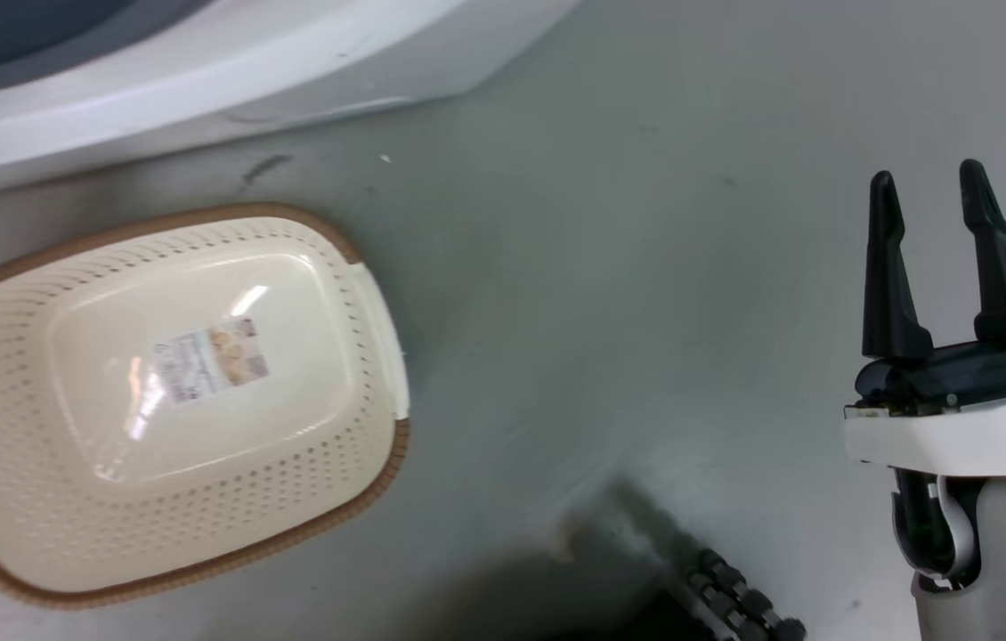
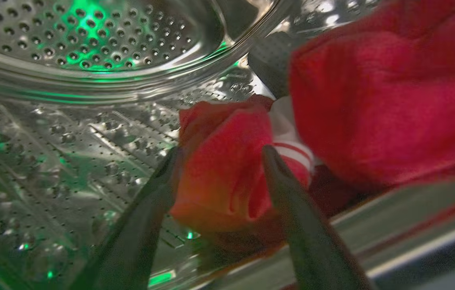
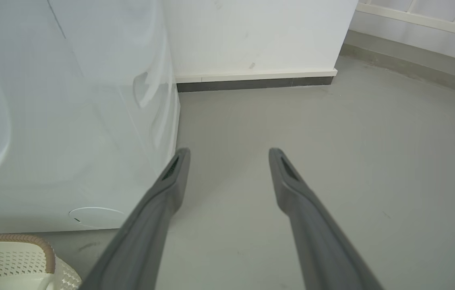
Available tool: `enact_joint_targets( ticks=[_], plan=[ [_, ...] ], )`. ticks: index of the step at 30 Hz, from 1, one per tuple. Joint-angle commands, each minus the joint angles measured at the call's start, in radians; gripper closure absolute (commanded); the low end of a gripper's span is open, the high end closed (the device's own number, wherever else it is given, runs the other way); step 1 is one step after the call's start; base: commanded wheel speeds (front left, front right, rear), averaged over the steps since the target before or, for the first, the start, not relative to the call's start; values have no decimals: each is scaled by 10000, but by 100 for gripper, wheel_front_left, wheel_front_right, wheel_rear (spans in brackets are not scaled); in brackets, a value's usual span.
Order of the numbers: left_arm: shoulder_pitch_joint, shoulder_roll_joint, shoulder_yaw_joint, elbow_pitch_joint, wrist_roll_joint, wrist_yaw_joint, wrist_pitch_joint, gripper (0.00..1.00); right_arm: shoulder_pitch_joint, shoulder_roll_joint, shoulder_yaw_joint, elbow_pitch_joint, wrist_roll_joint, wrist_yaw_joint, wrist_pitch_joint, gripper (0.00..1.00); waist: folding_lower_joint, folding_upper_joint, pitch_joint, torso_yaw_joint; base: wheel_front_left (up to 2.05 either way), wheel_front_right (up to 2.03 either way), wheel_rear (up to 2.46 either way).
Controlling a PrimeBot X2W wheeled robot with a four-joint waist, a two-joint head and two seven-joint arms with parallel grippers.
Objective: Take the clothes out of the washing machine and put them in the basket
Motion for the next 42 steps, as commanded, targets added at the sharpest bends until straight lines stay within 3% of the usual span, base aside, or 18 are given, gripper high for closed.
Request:
enact_joint_targets(
  ticks=[1,8,14,22,23,24,32,42],
  plan=[
    [-613,263,-401,110,-215,18,432,0,-218,7,49,-112,125,-15,-27,0,-3,0,618,-604,0,0,0],
    [-2948,1321,-2369,516,-1727,17,3183,0,-201,7,460,-302,514,-15,-27,0,-3,0,1097,-1062,0,0,0],
    [-4364,2020,-3408,356,-2911,16,5547,0,-96,7,627,-396,759,-15,-27,0,-3,0,1396,-1311,0,0,0],
    [-5012,2556,-4227,225,-4087,16,6613,0,-216,7,759,-480,900,-15,-27,0,-3,0,1650,-1388,0,0,0],
    [-5005,2571,-4297,254,-4187,16,6631,55,-253,7,752,-496,910,-15,-27,0,-3,0,1669,-1380,0,0,0],
    [-5011,2563,-4352,287,-4289,16,6609,100,-282,7,741,-505,918,-15,-27,0,-3,0,1683,-1372,0,0,0],
    [-5121,2323,-4663,667,-4538,15,5357,100,-382,7,591,-446,794,-15,-28,0,-3,0,1501,-1163,0,0,0],
    [-4395,1136,-5050,1573,-4999,15,2076,100,-431,6,-53,-347,172,-16,-28,0,-3,0,257,-361,0,0,0]
  ],
)
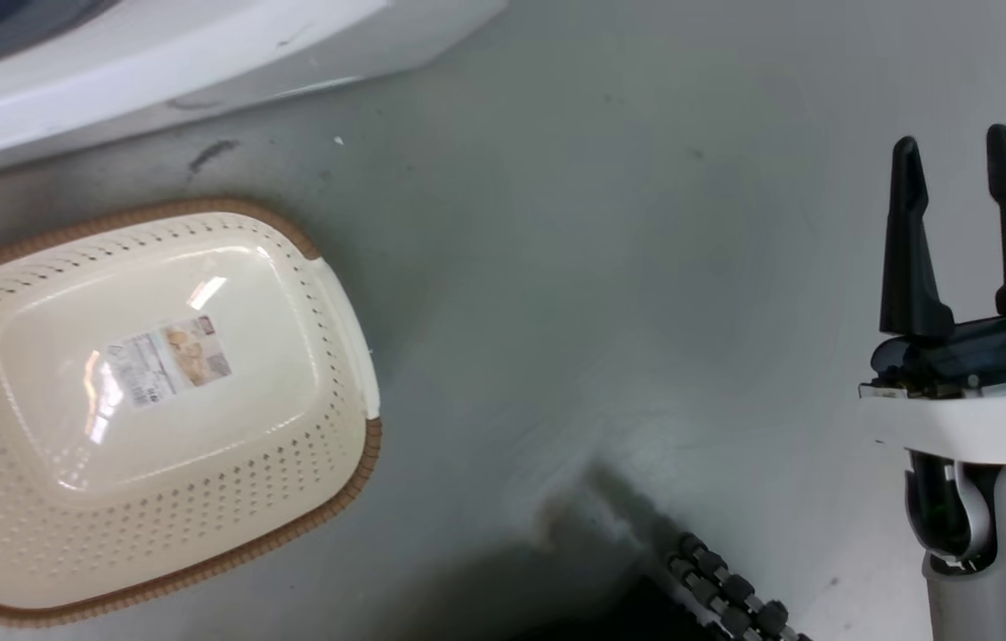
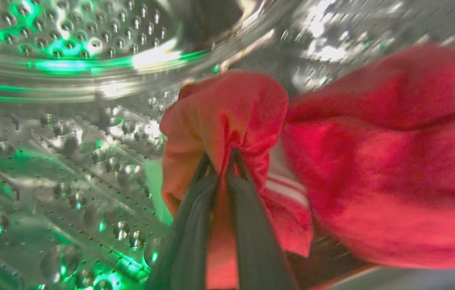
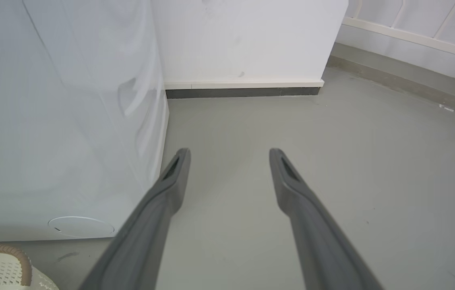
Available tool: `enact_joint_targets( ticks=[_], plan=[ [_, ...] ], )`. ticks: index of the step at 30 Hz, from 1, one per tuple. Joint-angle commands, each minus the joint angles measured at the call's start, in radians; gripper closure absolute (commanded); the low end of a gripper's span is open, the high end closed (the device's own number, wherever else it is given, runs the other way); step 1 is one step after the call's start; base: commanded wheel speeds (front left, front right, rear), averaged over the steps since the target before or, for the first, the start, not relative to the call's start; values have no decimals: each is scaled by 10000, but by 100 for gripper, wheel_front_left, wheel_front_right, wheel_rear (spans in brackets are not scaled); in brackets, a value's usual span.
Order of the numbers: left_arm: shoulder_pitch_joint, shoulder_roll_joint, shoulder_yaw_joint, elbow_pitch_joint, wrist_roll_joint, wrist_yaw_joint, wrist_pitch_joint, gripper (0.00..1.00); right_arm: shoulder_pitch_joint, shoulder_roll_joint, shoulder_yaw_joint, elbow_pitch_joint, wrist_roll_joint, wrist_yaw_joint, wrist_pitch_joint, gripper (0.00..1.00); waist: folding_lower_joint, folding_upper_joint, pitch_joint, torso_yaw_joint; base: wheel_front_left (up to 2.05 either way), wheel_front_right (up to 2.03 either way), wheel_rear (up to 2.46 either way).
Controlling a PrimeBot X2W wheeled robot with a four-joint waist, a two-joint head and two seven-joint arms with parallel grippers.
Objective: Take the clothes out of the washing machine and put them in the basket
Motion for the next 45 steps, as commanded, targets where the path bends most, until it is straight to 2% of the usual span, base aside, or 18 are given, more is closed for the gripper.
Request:
enact_joint_targets(
  ticks=[1,5,6,11,15,19,20,21,26,27,35,40,45],
  plan=[
    [383,-267,29,198,-134,22,-816,100,-86,5,-154,55,-164,-14,-26,0,-1,0,-662,454,0,0,0],
    [1767,-907,-57,776,-465,20,-2619,100,174,5,-408,301,-472,-14,-25,0,-1,0,-1668,820,0,0,0],
    [2873,-1348,-51,1140,-729,58,-3805,100,408,5,-488,434,-701,-14,-25,0,-1,0,-2436,1139,0,0,0],
    [4401,-2037,-32,1417,-983,204,-5529,100,863,5,-444,581,-1161,-14,-25,0,-1,0,-3628,1659,0,0,0],
    [5400,-2480,-9,1305,-1067,477,-6523,100,1193,2,-436,690,-1506,-14,-25,0,-1,0,-4507,2005,0,0,0],
    [6345,-2778,189,665,-956,924,-6870,100,1569,3,-445,844,-1741,-14,-25,0,-1,0,-5348,2309,0,0,0],
    [6345,-2778,189,665,-956,924,-6870,100,1569,3,-445,844,-1741,-14,-25,0,-1,0,-5348,2309,0,0,0],
    [6784,-2805,456,33,-840,1239,-6908,100,1733,3,-438,893,-1817,-14,-25,0,-1,0,-5736,2445,0,0,0],
    [8420,-2763,1585,-2343,-326,2104,-6909,100,2110,8,-471,1009,-1998,-14,-24,0,-1,0,-6566,2766,0,0,0],
    [8420,-2763,1585,-2343,-326,2104,-6909,100,2110,8,-471,1009,-1998,-14,-24,0,-1,0,-6566,2766,0,0,0],
    [11177,-2832,2944,-6063,523,3199,-6902,100,2695,5,-526,1093,-2296,-14,-24,0,-1,0,-7404,3250,0,0,0],
    [12429,-2851,3188,-7547,826,3516,-6903,100,2882,6,-704,1097,-2296,-14,-24,0,-1,0,-7563,3477,0,0,0],
    [13415,-2888,3087,-8070,819,3650,-6904,100,2975,6,-662,1059,-2262,-14,-24,0,-1,0,-7502,3590,0,0,0]
  ],
)
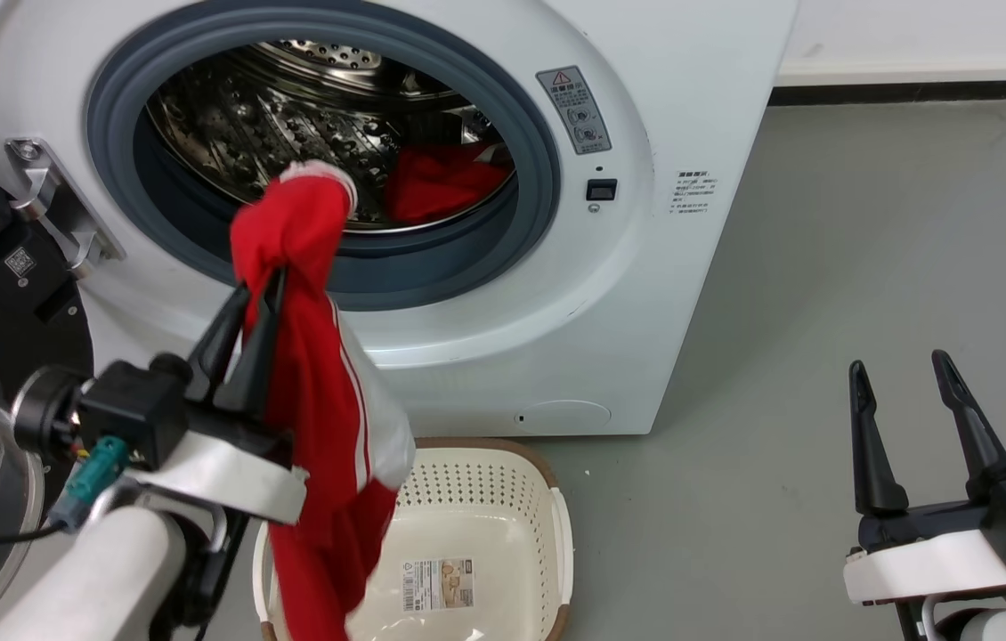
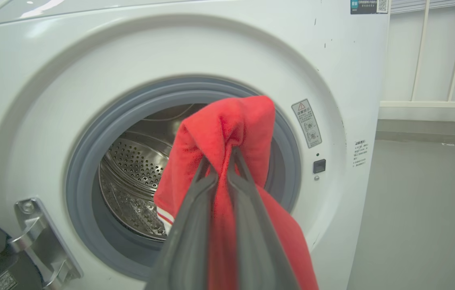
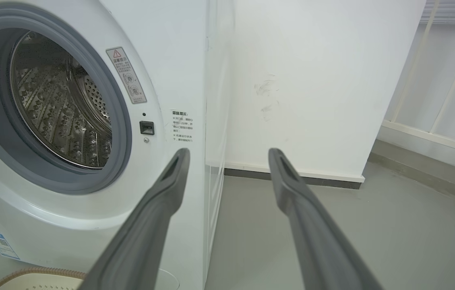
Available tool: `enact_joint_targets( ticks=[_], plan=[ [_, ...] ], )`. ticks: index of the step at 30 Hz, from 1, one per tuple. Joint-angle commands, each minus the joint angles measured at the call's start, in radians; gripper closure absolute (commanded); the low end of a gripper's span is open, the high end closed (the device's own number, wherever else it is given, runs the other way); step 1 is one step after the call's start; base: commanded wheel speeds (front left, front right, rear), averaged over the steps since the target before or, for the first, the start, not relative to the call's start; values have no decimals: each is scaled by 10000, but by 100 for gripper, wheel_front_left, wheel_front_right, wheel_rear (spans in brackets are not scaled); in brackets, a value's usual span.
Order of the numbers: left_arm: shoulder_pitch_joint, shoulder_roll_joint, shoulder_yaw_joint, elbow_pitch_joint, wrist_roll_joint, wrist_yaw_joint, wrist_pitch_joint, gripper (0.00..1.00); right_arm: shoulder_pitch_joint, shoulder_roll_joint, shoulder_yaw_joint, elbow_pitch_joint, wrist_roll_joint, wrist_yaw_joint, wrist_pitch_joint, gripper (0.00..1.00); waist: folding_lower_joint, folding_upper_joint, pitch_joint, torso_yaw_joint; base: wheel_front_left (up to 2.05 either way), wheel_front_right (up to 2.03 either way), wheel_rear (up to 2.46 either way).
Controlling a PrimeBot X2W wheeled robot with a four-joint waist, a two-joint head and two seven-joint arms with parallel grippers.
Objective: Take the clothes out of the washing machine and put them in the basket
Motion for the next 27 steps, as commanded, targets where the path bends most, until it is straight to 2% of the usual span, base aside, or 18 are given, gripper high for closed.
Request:
enact_joint_targets(
  ticks=[1,7,12,20,27],
  plan=[
    [303,-101,-37,16,-49,10,-26,100,132,8,11,-33,34,-14,-24,0,3,0,78,17,0,0,0],
    [924,-330,-368,851,-98,-293,-28,100,-129,7,83,-130,-35,-14,-24,0,3,0,599,-128,0,0,0],
    [839,-757,-644,2278,-63,-864,-26,100,-426,11,86,-243,-103,-14,-24,0,3,0,1420,-327,0,0,0],
    [-339,-1601,-1226,5414,465,-2039,-27,100,-953,7,116,-502,-195,-14,-24,0,3,0,3035,-765,0,0,0],
    [-1883,-2073,-1487,7706,1030,-2687,-27,100,-1474,11,39,-722,77,-14,-24,0,3,0,4592,-1331,0,0,0]
  ],
)
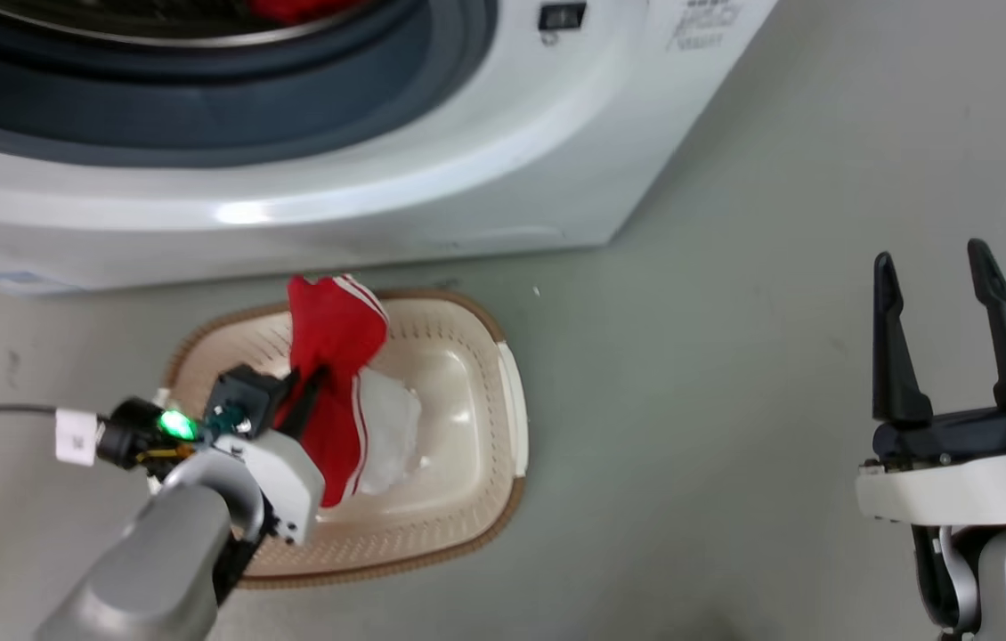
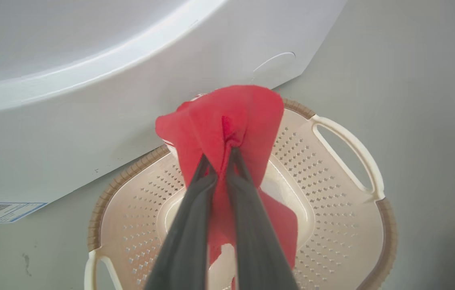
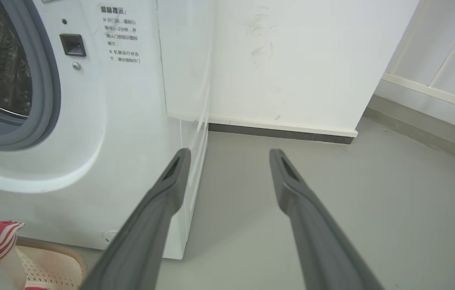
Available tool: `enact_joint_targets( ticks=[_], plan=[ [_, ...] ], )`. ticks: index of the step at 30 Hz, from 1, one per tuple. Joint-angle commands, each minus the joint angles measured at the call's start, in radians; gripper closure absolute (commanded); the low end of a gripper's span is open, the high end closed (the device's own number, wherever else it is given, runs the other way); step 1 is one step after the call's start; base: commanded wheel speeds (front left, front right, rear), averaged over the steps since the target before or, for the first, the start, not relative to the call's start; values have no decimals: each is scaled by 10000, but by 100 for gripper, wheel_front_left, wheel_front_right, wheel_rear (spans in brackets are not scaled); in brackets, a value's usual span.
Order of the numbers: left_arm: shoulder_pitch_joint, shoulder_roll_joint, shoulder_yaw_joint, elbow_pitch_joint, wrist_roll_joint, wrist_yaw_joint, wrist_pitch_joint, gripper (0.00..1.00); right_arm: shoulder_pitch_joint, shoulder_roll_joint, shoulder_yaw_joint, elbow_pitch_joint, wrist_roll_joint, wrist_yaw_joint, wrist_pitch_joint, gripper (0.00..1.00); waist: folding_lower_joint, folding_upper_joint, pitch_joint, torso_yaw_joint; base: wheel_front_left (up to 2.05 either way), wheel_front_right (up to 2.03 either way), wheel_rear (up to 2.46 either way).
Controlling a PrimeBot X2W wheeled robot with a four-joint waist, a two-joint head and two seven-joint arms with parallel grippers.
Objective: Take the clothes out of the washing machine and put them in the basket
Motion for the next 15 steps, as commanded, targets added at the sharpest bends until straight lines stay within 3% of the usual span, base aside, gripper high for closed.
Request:
enact_joint_targets(
  ticks=[1,15],
  plan=[
    [-443,-58,-23,442,112,-138,-28,100,-220,14,-35,-54,97,-14,-24,0,-2,0,1010,-540,0,0,0],
    [-2226,-332,-323,3941,336,-787,-26,100,-904,14,-185,-107,785,-14,-24,0,-2,0,2806,-1416,0,0,0]
  ],
)
